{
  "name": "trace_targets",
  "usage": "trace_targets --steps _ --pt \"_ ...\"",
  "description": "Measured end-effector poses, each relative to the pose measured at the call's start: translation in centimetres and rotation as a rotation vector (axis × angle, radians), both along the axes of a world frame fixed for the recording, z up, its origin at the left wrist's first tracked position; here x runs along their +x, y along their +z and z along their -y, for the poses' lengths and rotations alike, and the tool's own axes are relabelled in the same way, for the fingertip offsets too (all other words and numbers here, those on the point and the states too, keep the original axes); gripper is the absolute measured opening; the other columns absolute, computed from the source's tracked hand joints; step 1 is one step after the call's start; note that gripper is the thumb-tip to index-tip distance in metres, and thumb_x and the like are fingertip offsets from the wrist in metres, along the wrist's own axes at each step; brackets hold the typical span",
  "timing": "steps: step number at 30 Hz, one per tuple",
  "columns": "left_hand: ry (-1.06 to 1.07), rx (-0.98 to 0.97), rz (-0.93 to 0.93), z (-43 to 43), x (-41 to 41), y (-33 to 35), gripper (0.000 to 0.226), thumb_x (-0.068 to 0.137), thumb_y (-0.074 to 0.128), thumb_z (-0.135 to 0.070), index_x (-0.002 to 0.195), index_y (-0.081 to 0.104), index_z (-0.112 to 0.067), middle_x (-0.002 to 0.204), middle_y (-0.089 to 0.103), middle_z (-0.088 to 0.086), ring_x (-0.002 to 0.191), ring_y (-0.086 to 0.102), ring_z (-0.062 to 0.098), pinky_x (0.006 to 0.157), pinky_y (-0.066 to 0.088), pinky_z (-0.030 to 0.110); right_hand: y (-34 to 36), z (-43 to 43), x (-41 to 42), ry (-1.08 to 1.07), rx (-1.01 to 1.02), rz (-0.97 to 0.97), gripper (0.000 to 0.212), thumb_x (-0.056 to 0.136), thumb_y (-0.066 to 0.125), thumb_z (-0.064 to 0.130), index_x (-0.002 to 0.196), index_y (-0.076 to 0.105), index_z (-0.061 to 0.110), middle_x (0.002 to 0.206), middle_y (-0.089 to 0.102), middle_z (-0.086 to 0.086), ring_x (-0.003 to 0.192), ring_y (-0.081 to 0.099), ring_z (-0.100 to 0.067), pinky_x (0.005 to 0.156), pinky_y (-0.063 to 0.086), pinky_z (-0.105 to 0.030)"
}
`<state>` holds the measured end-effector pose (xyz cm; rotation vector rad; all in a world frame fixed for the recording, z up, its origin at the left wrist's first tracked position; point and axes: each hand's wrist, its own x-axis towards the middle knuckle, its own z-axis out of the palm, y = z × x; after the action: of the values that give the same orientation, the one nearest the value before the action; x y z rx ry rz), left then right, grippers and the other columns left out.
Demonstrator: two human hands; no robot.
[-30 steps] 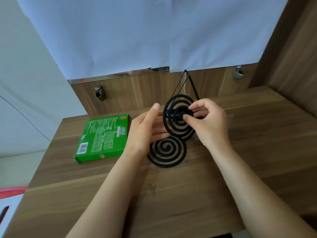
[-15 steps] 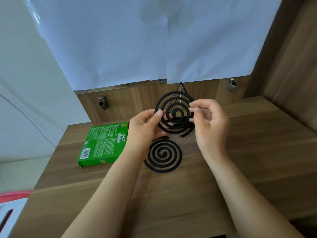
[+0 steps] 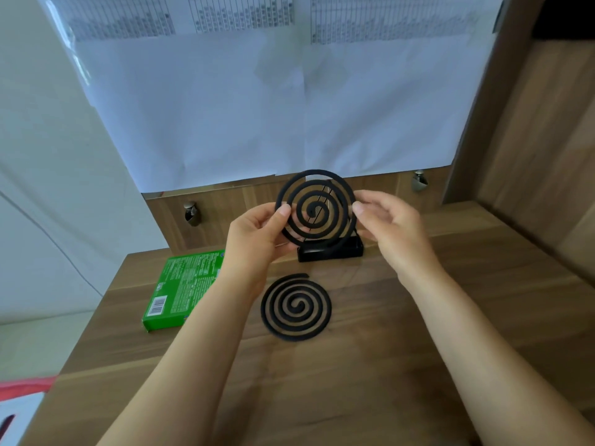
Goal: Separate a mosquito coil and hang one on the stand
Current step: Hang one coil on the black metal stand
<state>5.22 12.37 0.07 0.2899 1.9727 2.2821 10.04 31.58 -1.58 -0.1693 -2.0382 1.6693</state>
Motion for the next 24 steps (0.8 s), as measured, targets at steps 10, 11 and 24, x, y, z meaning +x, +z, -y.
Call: trace_targets --steps 10,11,24 --pt "0.058 -0.092 -0.181 -1.9 -2.0 3.5 0.025 0.102 0.048 -0.017 0.108 0.072 -0.015 0.097 0.079 0.003 0.095 0.074 0.016 0.086 0.058 0.036 3.7 -0.9 -1.5 -0.042 -0.037 -0.11 0.014 0.093 0.065 0.014 0.104 0.07 0.02 0.098 0.074 0.0 0.088 0.072 -0.011 0.069 0.06 -0.022" --pt "0.072 -0.096 -0.188 -2.1 -2.3 3.9 0.026 0.102 0.048 -0.016 0.112 0.071 -0.014 0.1 0.078 0.005 0.097 0.073 0.018 0.09 0.057 0.039 4.0 -1.0 -1.7 -0.047 -0.037 -0.113 0.014 0.092 0.065 0.015 0.104 0.07 0.02 0.099 0.074 0.0 0.089 0.071 -0.012 0.071 0.06 -0.024" --pt "0.192 0.005 -0.294 -4.2 -4.5 6.3 0.022 0.094 0.059 -0.004 0.104 0.071 -0.019 0.092 0.066 0.0 0.095 0.071 0.023 0.078 0.061 0.03 6.0 -1.7 -4.9 -0.139 -0.13 -0.204 0.014 0.092 0.066 0.015 0.102 0.066 0.025 0.099 0.071 0.001 0.088 0.072 -0.012 0.071 0.061 -0.026"
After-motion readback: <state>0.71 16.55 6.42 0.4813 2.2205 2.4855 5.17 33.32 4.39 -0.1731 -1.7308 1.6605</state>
